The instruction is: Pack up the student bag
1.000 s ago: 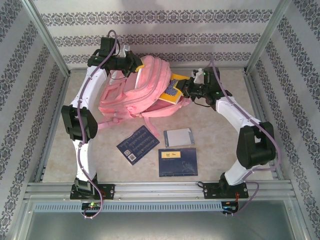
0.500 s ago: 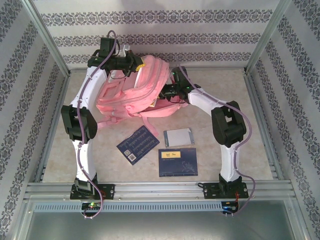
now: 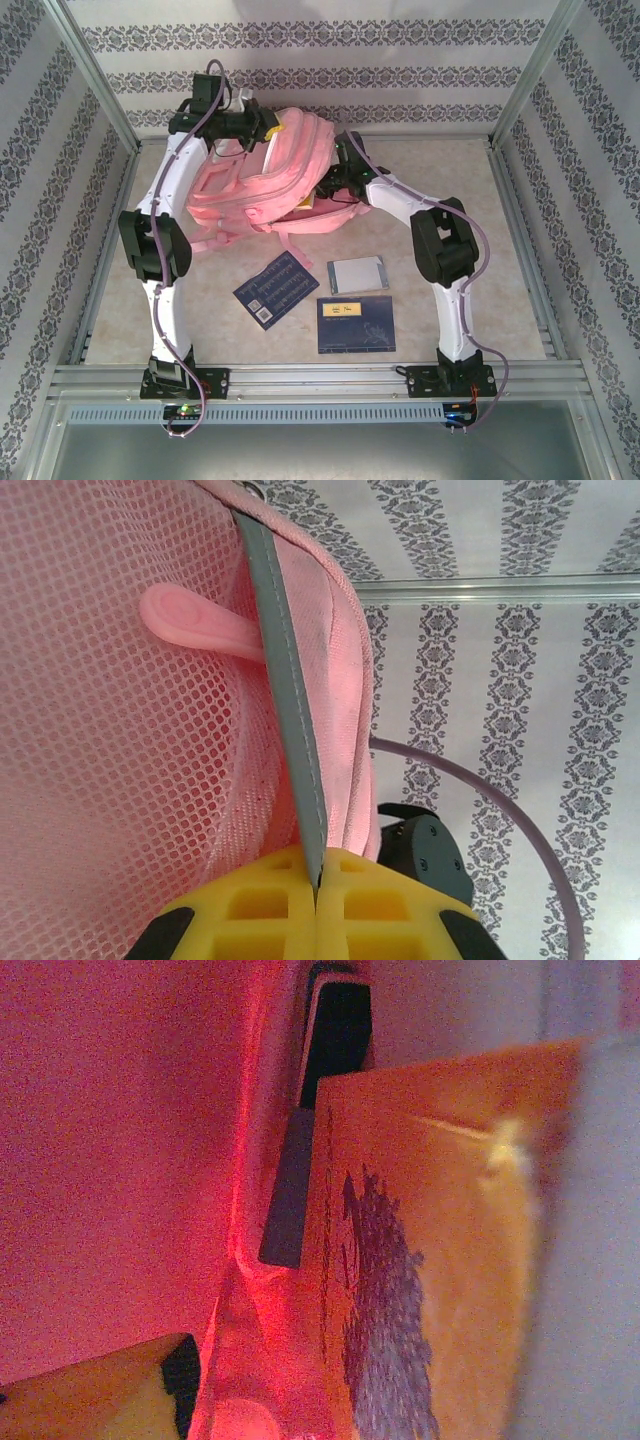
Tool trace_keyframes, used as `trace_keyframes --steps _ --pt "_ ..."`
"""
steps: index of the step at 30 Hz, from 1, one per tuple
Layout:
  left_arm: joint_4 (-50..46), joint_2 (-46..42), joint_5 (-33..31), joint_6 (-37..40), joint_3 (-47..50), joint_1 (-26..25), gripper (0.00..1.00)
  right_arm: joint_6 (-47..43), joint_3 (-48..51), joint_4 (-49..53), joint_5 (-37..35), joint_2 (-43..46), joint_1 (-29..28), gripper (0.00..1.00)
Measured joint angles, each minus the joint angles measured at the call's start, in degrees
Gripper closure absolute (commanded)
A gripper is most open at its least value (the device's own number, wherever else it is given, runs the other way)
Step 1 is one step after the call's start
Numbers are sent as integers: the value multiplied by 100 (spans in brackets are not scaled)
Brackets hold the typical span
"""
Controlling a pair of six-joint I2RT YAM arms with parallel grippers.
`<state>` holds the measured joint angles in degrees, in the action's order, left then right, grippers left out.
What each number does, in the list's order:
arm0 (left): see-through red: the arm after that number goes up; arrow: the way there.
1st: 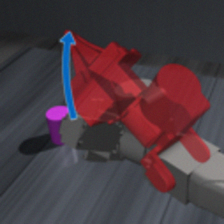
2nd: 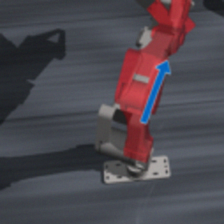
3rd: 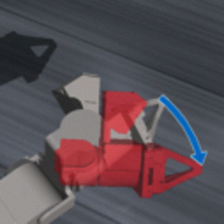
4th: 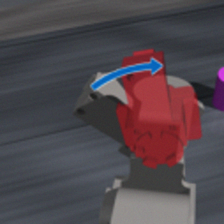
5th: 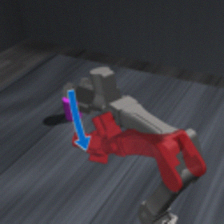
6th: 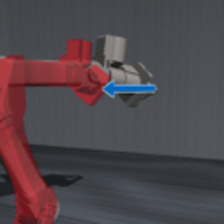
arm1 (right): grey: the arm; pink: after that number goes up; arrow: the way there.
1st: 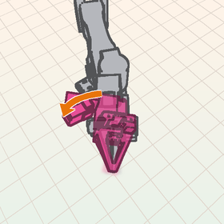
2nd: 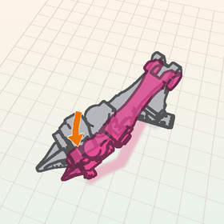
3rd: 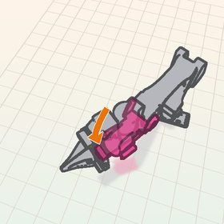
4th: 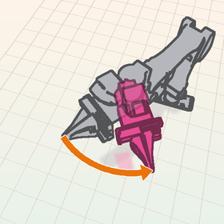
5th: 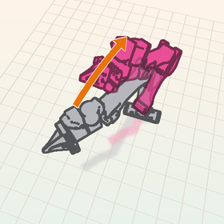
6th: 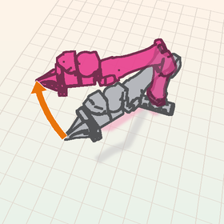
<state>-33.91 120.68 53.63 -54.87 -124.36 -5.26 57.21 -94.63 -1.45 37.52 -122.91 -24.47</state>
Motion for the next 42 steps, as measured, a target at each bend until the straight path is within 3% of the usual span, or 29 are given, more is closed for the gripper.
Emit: trace_keyframes --steps 2,5,13,18,23,26,28,34,42 --pt "-7 0 17 33 0 85 100 -166 155 11 20 243 70 17" --pt "-24 0 20 79 0 162 100 -367 341 46 33 638 144 17" --pt "-487 -33 -15 422 -57 157 100 -1119 898 922 -942 1720 214 30" --pt "-879 -31 -442 680 -186 142 100 -1556 1692 1679 -1727 3156 254 37" --pt "-1246 118 -951 898 -586 -37 100 -1609 2396 2229 -1971 4354 339 37" --pt "-1357 293 -1202 999 -732 -188 99 -1816 2702 2730 -1967 4623 330 36" --pt "-1432 382 -1305 1040 -761 -271 95 -1980 2949 3069 -1926 4688 289 36" --pt "-1541 444 -1519 1119 -802 -374 61 -2221 3748 3888 -1860 4854 249 33" --pt "-1860 -122 -2173 1357 -461 -538 51 -2251 4190 4085 -1674 4695 807 33"
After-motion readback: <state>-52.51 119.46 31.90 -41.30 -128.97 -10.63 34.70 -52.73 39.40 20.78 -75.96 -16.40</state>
